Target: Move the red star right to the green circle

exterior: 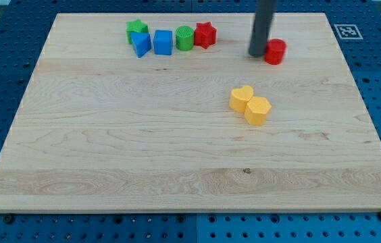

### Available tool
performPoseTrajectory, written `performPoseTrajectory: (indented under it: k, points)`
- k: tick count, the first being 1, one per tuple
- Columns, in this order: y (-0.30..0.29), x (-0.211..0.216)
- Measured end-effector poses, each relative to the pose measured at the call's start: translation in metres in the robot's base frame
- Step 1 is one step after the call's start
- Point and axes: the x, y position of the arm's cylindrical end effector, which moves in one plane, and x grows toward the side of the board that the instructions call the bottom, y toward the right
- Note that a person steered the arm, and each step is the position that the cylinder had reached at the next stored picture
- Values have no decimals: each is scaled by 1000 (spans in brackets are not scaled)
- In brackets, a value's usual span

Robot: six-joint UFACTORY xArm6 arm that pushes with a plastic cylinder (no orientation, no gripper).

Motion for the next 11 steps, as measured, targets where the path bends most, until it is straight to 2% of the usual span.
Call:
performPoseTrajectory:
  k: [1,3,4,5,6,9,11]
  points:
    - [23,2]
    - [6,-47]
    - [-16,-74]
    - [-82,-88]
    - [-155,-88]
    - [-179,-42]
    - [-157,-31]
